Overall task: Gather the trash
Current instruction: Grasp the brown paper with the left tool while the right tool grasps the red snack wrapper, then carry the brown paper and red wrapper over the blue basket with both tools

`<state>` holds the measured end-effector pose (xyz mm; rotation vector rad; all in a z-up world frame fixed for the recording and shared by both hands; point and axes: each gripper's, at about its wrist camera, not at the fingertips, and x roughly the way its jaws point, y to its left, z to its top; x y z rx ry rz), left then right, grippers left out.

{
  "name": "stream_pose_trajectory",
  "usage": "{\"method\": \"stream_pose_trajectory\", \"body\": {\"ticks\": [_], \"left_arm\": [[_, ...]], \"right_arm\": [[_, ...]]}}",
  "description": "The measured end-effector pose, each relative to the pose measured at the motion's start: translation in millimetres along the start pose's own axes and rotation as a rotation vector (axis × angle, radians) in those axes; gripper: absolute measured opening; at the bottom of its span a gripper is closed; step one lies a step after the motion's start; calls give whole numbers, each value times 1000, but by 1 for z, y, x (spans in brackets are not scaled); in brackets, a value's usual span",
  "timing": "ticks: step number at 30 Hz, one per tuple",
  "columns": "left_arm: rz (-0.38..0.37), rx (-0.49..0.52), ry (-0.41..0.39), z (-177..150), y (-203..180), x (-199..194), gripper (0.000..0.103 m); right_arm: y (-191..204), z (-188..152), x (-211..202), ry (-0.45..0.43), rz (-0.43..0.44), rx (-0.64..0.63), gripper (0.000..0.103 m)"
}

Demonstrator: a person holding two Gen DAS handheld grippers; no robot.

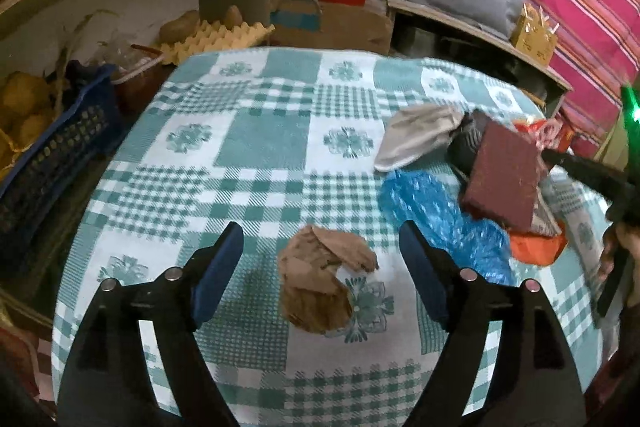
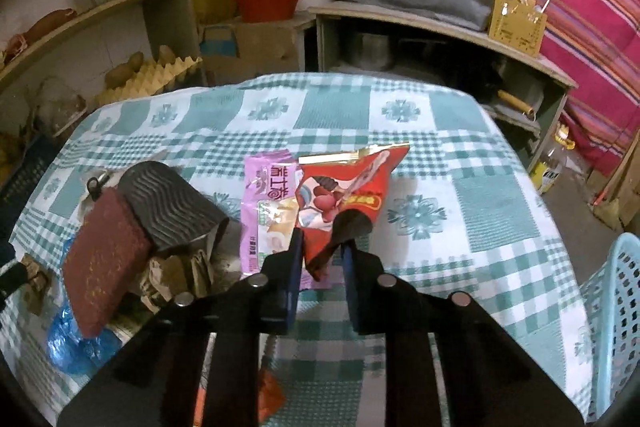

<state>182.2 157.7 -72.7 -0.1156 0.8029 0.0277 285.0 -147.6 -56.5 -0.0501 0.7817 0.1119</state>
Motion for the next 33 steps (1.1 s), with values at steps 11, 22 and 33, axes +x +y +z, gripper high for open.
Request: {"method": "stream_pose_trajectory", "body": {"ticks": [11,22,33], "left_arm": [[5,50,16,-11,-2,9,54],[-5,81,-91,14,-31,-21,53],[-59,105,-203,45,-100,-52,53]], "right_arm": [[-20,-6,-25,-32,-15,3,19],[-40,-11,-56,-85,-11,29,19],[-86,-20,-104,-162,-42,92,19]]}}
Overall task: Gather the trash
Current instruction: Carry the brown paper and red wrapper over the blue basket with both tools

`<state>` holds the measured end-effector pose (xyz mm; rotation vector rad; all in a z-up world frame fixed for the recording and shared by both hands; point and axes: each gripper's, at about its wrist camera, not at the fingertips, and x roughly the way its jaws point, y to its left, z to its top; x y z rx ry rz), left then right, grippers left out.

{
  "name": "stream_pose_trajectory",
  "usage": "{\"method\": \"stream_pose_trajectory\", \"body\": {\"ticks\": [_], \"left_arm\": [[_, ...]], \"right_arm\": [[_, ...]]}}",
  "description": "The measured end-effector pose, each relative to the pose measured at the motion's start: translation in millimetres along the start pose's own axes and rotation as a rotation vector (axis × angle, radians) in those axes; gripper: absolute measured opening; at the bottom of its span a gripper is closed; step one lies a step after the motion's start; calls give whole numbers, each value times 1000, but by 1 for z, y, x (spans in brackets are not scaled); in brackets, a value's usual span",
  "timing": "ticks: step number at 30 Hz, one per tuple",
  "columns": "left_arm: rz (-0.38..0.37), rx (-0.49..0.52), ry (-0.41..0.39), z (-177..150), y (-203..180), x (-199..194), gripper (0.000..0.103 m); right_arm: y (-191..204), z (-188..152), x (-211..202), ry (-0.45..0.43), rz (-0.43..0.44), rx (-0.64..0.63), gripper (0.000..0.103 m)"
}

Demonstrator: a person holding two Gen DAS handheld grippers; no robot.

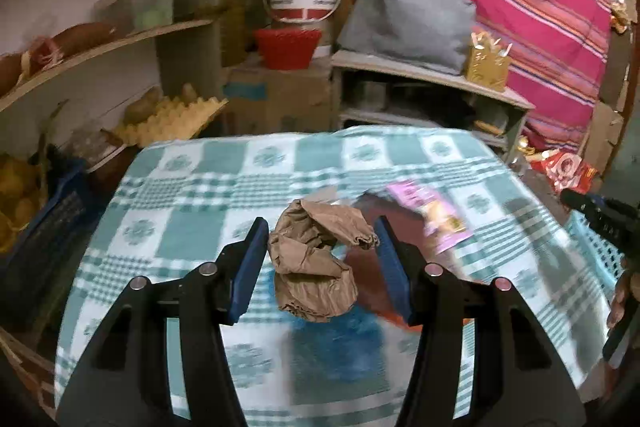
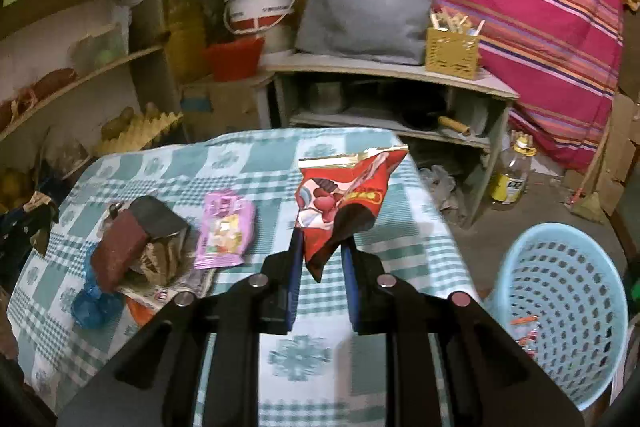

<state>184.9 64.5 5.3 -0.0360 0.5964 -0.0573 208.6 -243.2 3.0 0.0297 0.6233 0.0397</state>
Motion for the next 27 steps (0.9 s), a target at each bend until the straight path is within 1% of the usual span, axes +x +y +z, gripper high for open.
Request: {"method": "stream_pose_trajectory", "body": {"ticks": [3,11,13,17,22,27], "left_arm": [[-19,21,-28,9,-25,-4,53],[-104,38,-77,28,-88,-11,53],[-135,37,-77,30,-104,-10,53],[-171,52,-74,30,-137,-6,53],[-230,54,-43,26,-178,3,53],[-281,86,-31,21,-221,8,53]], "right_arm": [[-17,-1,-10,-12,-19,18,19],[-56,-2,-30,-39,-72,54,19],[-67,-3,-36,-45,-83,64,19],[-87,-6,-47,-54,-112,80,19],[-118,-13,-60,-62,-145,114,19],[-151,-21,-75,-72,-203,142,19]]}}
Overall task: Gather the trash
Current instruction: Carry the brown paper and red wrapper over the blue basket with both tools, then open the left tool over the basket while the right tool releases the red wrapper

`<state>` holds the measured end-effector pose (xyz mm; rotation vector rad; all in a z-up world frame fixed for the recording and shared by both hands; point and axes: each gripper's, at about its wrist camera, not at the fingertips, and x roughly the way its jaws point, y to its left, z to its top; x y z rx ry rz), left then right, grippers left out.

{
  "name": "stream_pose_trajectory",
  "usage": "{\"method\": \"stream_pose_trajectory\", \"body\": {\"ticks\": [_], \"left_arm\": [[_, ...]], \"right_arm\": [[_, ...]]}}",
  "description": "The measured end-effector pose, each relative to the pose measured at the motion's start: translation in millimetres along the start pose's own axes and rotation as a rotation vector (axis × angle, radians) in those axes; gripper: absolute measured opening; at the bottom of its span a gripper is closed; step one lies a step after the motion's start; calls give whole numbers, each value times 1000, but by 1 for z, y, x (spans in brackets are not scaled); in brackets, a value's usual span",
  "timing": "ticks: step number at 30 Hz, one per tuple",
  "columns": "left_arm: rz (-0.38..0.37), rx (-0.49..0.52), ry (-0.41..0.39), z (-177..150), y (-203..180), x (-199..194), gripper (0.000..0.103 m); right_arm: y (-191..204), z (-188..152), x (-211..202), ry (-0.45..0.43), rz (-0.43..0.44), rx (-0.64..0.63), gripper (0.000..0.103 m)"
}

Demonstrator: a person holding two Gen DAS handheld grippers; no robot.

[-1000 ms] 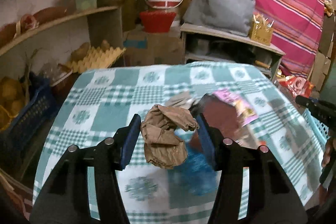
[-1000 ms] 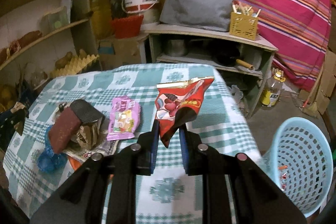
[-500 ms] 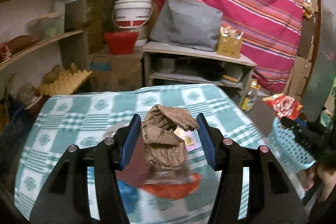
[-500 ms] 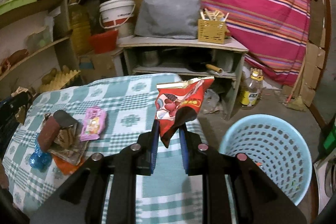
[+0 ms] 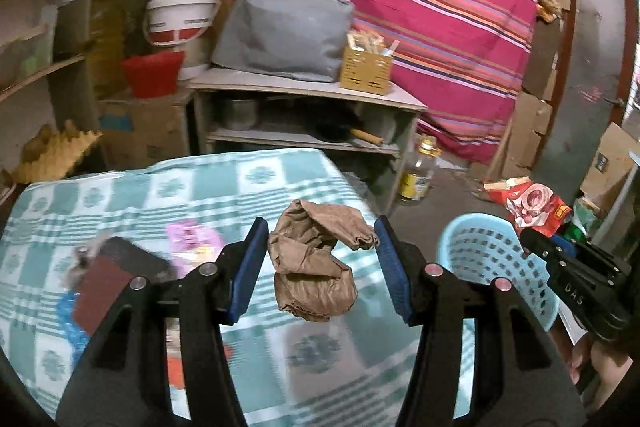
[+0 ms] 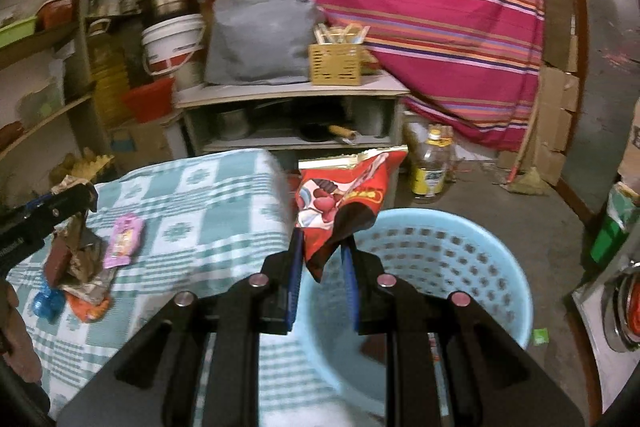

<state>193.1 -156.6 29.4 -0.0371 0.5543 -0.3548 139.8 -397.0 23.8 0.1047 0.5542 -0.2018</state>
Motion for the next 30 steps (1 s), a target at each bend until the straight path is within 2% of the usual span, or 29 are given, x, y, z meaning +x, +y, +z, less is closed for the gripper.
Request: {"method": "stream_pose_trajectory", "body": {"ticks": [9,13,17,25,26,28,30], "left_arm": [[-116,65,17,-3,-85,32,53],[-146,137,19,-8,-127,49,54],[-169,169,32,-14,-153,65,54],[-200,188,65,-25,-188,95,56],[-198,195,65,-26,-191,97,58],[-192,206,65,-28,-194,100,73],[-181,207,59,-28,-195,100,80]], "right_arm": [[-70,-10,-4,21,-77,44,19],[-94,-16,-3,30,-101,67,19],[-116,-21,1,43,-120,98,19],[-134,-26,6,54,-130,125,19],[-134,-26,7,57,-131,124,19],[-138,-28,8,64,-133,122,19],[-141,-29,9,67,-135,125,19]]}}
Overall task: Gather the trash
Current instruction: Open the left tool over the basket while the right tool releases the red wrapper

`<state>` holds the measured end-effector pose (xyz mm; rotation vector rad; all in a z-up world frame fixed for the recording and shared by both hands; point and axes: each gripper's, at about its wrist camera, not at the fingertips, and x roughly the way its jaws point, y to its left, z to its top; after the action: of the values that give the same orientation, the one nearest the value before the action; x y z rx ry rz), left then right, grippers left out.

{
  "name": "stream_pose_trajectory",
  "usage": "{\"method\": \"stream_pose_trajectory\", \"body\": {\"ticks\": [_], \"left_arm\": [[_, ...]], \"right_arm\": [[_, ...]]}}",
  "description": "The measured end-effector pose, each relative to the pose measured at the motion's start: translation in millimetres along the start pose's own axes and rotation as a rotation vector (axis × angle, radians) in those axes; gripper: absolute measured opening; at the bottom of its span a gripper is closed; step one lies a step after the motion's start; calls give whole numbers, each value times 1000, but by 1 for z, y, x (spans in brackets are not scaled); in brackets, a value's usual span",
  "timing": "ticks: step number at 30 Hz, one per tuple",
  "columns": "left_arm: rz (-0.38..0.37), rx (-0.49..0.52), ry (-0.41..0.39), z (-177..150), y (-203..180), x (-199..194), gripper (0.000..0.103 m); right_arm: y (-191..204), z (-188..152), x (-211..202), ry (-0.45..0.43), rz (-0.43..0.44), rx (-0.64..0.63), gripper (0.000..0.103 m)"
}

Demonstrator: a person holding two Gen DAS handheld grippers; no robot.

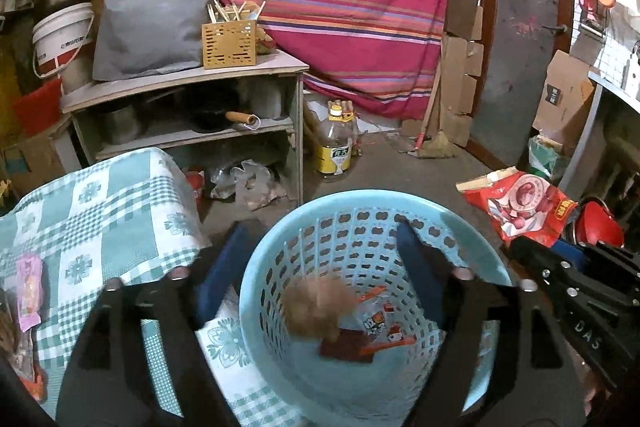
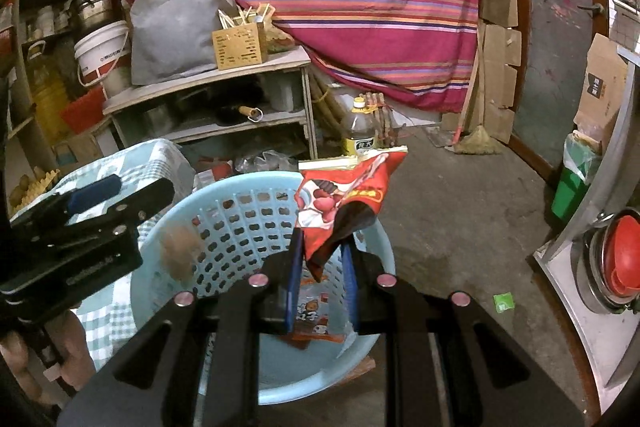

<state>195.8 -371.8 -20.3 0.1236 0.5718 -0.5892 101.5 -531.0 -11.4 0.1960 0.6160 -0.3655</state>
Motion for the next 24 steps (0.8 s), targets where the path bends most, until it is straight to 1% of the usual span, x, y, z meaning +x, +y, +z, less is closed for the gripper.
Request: {"method": "stream_pose_trajectory", "body": {"ticks": [2,4,7,14,18,21,23,24], "left_arm": [[13,3,3,0,1,0,84],[31,1,10,-1,4,-1,93],[49,-23,6,-1,12,-5,97],[82,-20,23,-5,24,-14,97],[94,-54,37,-8,38,-16,97],[108,-75,39,-10,48,-21,98],[120,-88,38,-10,55,-25,98],[125,-91,38,-10,57,-27,98]], "right_arm": [[-1,0,1,3,-2,3,19],[-2,0,3,6,-2,7,19],[0,0,6,11,-1,5,19],[9,0,8,13,10,-5,19],[15,0,14,24,25,-10,20],[21,1,19,36,46,-13,23],[26,0,24,46,53,-21,23],[28,-1,26,55,57,-27,26]]}}
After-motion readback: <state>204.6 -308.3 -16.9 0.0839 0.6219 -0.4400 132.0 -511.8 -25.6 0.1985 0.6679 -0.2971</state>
